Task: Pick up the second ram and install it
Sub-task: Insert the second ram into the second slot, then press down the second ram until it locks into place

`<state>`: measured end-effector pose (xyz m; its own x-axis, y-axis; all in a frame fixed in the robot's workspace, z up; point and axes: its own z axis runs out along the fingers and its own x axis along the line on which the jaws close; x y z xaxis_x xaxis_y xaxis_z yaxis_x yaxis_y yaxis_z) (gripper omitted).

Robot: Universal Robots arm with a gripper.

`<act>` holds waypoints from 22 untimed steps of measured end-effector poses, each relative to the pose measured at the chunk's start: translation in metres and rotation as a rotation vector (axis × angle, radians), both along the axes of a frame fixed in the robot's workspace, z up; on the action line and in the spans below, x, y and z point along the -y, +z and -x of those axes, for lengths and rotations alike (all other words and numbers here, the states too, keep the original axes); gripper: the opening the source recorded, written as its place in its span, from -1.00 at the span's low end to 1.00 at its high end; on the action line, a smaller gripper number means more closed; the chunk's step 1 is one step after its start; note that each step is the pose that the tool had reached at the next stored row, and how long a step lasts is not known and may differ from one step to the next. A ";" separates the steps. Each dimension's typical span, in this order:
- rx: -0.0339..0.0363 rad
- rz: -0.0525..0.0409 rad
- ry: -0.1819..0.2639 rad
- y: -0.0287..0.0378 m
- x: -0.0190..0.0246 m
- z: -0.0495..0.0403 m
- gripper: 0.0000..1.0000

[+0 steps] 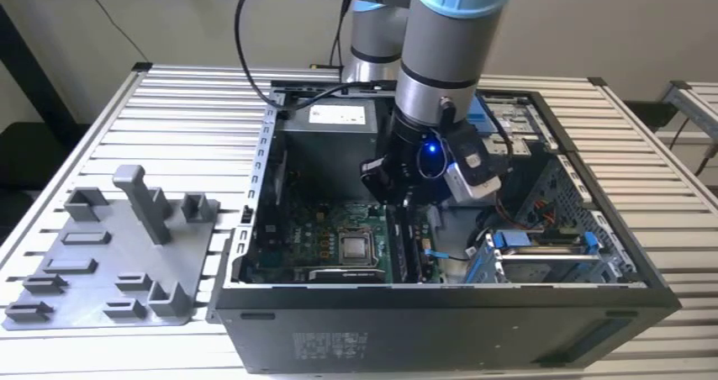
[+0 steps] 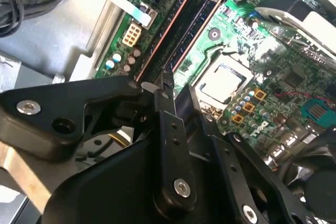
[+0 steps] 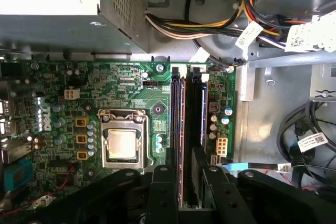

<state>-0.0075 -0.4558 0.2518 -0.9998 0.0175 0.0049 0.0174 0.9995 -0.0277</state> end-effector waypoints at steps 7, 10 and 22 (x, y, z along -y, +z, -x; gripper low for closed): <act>0.0000 0.0001 0.000 0.0001 0.0000 0.0000 -0.79; -0.0001 0.0001 0.000 0.0002 0.0000 0.0000 -0.79; -0.0009 0.0002 0.005 0.0003 0.0000 0.0000 -0.79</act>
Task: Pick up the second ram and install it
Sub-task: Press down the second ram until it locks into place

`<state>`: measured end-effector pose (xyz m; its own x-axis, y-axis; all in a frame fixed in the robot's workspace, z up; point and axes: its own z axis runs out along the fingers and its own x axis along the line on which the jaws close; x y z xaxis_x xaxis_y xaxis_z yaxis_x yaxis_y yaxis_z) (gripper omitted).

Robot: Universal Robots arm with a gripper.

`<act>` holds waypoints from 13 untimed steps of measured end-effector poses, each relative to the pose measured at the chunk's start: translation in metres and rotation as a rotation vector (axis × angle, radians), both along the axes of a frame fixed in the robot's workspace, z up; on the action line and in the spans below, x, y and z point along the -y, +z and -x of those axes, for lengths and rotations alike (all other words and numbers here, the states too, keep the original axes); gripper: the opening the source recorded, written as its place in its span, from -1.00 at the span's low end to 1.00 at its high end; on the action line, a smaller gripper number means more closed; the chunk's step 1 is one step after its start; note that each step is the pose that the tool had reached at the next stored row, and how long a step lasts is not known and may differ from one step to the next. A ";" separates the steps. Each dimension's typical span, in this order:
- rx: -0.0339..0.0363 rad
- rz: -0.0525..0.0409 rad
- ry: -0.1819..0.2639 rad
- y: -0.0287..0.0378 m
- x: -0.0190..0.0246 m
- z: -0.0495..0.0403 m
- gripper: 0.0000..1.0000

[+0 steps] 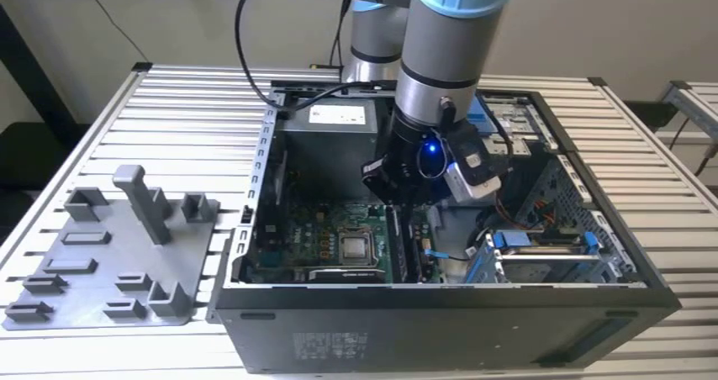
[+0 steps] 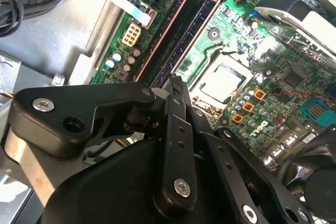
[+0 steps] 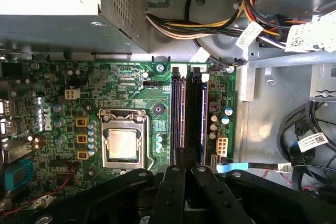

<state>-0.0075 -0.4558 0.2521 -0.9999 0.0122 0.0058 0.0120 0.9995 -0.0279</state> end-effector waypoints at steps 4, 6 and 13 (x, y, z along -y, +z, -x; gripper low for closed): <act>0.0000 -0.0002 0.066 -0.0001 0.0000 0.0000 -0.79; 0.0000 -0.0001 0.102 0.0000 0.0000 0.0000 -0.79; 0.0000 -0.0001 0.229 -0.0001 0.0000 0.0000 -0.79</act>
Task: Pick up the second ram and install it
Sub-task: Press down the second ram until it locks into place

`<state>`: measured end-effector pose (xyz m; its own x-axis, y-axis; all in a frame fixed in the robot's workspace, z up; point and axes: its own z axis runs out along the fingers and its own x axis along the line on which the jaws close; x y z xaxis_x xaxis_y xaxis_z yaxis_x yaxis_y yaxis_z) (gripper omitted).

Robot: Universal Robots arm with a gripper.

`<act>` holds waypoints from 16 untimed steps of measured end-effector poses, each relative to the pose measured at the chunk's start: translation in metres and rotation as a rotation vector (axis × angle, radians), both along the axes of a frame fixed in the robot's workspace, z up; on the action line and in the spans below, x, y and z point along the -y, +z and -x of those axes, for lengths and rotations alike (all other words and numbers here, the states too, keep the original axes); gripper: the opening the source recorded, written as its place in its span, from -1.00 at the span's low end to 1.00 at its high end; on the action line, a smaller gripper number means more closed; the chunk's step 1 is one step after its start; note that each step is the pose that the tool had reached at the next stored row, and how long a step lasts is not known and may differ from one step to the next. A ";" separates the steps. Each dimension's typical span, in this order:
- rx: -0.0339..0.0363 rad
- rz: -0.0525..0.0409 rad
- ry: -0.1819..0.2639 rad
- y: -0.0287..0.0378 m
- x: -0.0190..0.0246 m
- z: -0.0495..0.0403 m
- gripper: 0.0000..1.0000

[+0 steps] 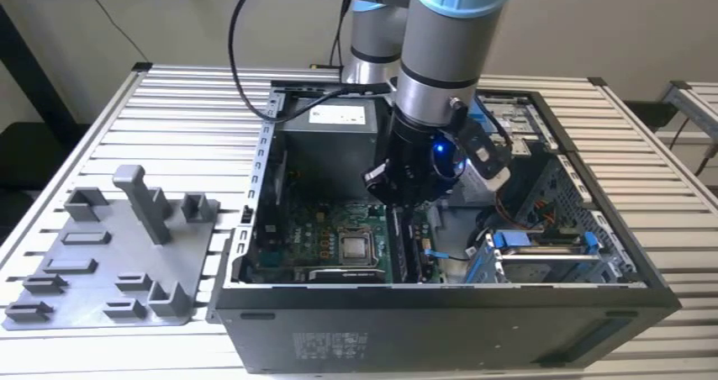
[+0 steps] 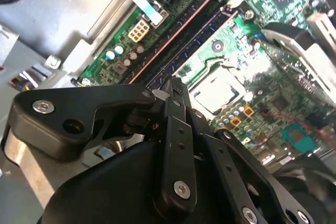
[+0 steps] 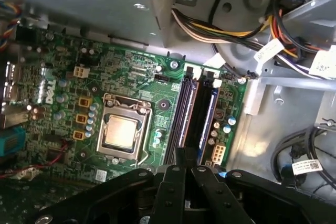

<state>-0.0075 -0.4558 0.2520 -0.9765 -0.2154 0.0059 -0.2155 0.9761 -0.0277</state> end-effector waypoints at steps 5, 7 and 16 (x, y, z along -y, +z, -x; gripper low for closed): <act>0.0000 0.0000 0.079 -0.0002 -0.0001 0.0001 -0.79; 0.0000 0.0001 0.108 -0.0004 -0.0002 0.0002 -0.79; 0.0000 0.0000 0.233 -0.0024 -0.0007 0.0013 -0.79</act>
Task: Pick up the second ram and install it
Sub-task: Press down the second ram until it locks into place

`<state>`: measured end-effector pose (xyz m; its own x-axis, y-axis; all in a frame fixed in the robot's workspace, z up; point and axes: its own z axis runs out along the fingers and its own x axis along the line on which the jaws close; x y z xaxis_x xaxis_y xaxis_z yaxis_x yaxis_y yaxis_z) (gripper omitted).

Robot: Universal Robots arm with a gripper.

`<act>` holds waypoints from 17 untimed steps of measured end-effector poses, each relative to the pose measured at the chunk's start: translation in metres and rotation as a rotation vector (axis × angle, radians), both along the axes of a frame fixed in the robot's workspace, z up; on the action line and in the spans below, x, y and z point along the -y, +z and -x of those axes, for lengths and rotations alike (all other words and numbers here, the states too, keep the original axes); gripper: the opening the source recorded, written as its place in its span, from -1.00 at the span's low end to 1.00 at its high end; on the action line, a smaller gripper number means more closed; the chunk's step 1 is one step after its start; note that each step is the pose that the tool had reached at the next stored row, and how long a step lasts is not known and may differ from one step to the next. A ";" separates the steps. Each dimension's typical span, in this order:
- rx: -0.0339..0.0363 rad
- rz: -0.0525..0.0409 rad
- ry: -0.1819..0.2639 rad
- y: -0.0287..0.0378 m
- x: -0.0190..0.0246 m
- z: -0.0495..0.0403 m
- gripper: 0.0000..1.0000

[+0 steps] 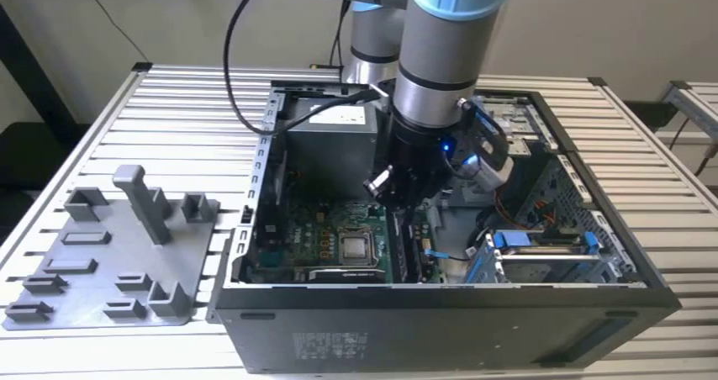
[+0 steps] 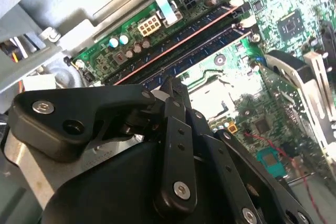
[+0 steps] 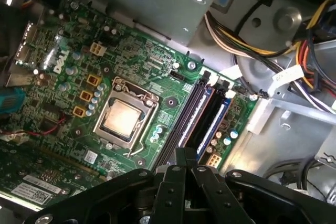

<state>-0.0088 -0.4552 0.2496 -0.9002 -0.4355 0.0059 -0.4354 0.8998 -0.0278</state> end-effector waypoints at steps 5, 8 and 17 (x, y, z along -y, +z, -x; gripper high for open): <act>0.0001 0.0000 0.034 -0.0006 -0.0005 0.0040 -0.79; 0.0001 -0.0001 0.078 -0.0015 -0.0007 0.0041 -0.79; 0.0000 -0.0001 0.242 -0.0041 -0.0007 0.0042 -0.79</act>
<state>-0.0130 -0.4545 0.2455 -0.7698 -0.6383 0.0058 -0.6382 0.7694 -0.0277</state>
